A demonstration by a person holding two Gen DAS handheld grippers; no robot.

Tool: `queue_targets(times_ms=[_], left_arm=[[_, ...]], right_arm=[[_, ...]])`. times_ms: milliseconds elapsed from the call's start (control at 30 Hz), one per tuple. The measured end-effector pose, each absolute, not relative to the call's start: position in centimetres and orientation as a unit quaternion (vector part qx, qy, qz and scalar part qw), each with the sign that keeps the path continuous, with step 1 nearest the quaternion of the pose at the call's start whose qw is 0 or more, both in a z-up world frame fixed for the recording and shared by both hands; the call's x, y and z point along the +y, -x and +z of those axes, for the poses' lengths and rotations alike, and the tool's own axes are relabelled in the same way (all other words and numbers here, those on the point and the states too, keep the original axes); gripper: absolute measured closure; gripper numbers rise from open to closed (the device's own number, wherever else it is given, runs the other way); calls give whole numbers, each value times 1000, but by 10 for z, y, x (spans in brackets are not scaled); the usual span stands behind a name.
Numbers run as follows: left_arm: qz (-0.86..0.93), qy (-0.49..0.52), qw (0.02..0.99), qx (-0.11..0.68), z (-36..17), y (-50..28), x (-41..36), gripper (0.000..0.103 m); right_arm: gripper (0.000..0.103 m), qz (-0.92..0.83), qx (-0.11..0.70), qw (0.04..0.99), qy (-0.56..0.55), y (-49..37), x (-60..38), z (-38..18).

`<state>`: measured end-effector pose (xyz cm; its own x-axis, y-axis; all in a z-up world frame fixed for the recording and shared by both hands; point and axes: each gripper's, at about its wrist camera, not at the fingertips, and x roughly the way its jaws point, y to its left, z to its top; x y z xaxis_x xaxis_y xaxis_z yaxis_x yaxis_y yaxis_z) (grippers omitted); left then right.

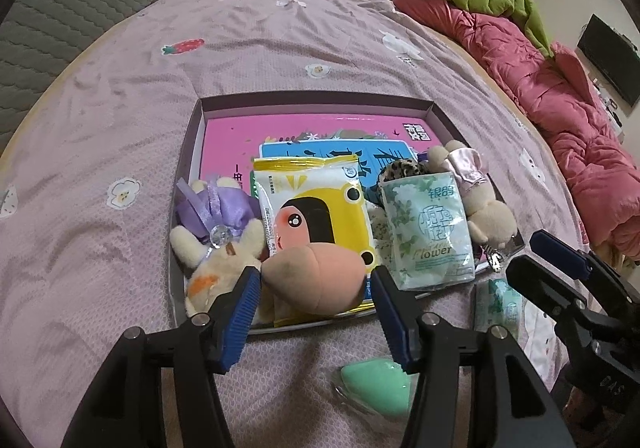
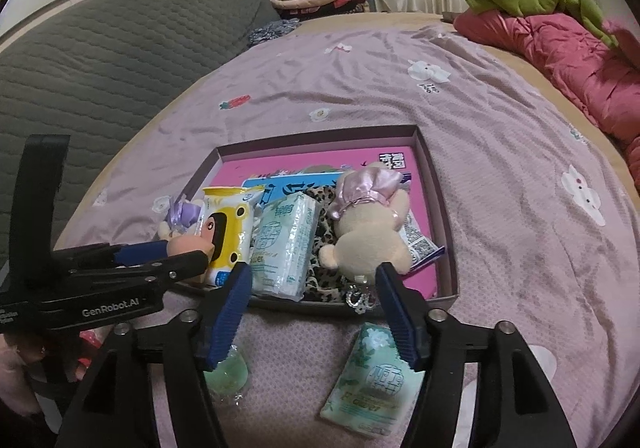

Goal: Organize soft objects
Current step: 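Open both tools to release the items and withdraw from the tray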

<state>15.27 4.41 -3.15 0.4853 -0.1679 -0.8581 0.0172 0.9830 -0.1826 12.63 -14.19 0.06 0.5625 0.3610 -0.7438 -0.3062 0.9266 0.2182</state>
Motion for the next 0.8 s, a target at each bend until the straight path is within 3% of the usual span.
queue_targets(times_ms=[800], left_arm=[[-48, 80, 878, 469, 12, -117, 48, 41]], right_arm=[[30, 163, 407, 898, -31, -87, -178, 22]])
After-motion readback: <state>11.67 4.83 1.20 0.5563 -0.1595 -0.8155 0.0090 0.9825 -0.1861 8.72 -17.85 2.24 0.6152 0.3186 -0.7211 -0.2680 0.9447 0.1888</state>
